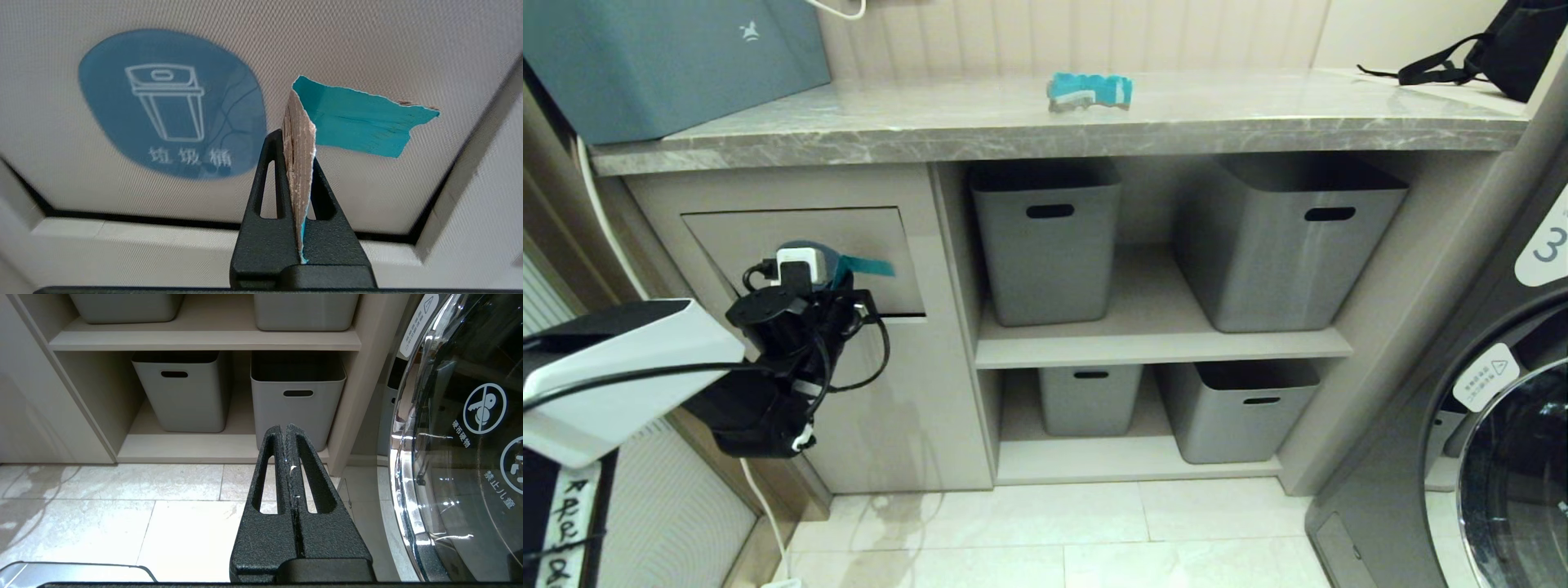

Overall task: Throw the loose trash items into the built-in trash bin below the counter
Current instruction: Put the garbage in the trash can

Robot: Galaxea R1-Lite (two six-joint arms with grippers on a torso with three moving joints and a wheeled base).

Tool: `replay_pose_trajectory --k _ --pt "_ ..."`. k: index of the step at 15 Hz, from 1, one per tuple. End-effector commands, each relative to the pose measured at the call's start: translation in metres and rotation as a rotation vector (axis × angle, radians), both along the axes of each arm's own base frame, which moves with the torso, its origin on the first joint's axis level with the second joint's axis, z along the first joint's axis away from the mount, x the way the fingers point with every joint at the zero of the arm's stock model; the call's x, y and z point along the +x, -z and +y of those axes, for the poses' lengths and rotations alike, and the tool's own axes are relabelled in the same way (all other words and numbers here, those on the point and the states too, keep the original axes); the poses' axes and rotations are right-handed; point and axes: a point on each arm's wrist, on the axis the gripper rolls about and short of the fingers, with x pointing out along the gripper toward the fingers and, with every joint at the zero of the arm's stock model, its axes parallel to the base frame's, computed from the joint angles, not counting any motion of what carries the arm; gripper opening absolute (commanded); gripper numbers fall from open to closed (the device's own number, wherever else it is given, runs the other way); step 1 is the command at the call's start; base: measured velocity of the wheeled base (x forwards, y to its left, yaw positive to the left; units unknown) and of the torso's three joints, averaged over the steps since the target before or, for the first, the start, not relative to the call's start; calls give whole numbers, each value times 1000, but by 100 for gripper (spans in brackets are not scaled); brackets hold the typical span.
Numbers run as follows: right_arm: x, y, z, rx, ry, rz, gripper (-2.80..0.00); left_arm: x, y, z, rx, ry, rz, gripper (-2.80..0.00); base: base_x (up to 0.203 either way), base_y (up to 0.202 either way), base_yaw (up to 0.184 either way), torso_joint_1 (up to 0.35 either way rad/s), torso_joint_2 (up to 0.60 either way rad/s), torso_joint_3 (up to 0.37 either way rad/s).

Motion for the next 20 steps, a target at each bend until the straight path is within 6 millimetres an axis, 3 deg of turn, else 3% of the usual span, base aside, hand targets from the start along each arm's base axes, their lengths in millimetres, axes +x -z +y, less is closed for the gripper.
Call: replay_pose_trajectory --k 1,8,12,20 --pt "0 0 0 -1 -1 -2 -280 11 11 0 -2 -2 -4 -280 0 0 0 0 0 0" --pt "0 0 0 0 -1 -1 -280 37 26 11 -5 -28 -2 -280 0 0 0 0 0 0" --pt "0 0 0 -1 -2 -1 -280 55 20 24 1 -51 13 -280 0 0 0 0 0 0" --pt "0 0 0 -1 -1 -1 -280 64 26 27 2 -54 33 -280 0 0 0 0 0 0"
